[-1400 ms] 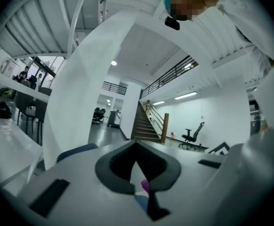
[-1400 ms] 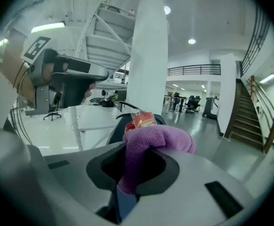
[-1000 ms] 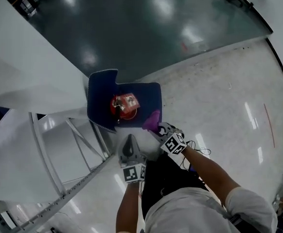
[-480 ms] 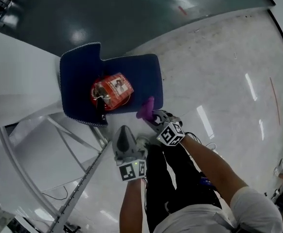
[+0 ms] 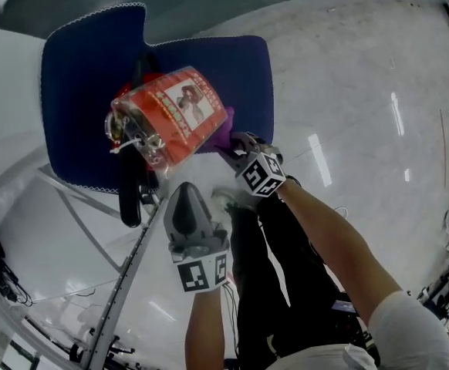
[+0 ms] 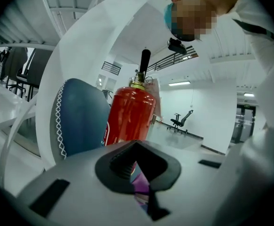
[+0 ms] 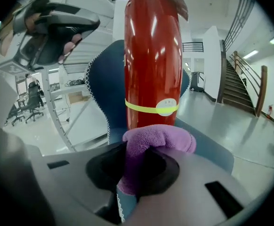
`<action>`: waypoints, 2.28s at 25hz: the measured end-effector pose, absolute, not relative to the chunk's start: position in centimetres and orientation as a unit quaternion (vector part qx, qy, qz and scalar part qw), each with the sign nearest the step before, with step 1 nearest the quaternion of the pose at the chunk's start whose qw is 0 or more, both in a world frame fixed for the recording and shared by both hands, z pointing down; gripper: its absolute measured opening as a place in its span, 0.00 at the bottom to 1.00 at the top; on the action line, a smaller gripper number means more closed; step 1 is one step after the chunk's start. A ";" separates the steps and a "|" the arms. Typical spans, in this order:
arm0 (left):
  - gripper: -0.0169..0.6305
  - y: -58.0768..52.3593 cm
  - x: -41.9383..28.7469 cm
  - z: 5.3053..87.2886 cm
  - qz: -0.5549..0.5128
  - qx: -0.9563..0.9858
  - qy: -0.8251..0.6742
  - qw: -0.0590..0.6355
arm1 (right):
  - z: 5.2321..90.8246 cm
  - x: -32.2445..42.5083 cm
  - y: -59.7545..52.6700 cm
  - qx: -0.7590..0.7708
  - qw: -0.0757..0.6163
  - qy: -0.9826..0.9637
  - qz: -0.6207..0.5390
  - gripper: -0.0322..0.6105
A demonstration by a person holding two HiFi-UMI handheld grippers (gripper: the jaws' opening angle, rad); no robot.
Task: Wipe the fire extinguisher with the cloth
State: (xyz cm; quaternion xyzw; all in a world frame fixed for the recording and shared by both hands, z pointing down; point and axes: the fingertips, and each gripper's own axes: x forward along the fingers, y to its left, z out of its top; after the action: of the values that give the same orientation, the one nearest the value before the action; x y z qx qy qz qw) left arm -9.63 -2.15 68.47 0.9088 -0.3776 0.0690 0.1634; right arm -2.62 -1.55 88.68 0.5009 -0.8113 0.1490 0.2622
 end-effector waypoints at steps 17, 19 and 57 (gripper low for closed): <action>0.03 -1.8 -11.2 68.9 0.060 0.905 -0.381 0.181 | 89.7 -4.0 -3.8 0.494 0.262 -0.814 0.159 0.14; 0.03 -1.3 -11.0 68.5 0.060 0.906 -0.378 0.182 | 89.0 -3.9 -3.7 0.490 0.262 -0.817 0.154 0.14; 0.03 3.5 -12.1 50.7 0.032 0.905 -0.395 0.155 | 64.7 -6.5 -4.0 0.470 0.204 -0.855 0.074 0.14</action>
State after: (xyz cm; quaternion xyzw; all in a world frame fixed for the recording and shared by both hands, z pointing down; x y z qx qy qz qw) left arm -12.09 3.54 50.68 0.9050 -0.3950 0.0315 0.1551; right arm -6.51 -3.97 64.75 0.4699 -0.8555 0.0743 0.2045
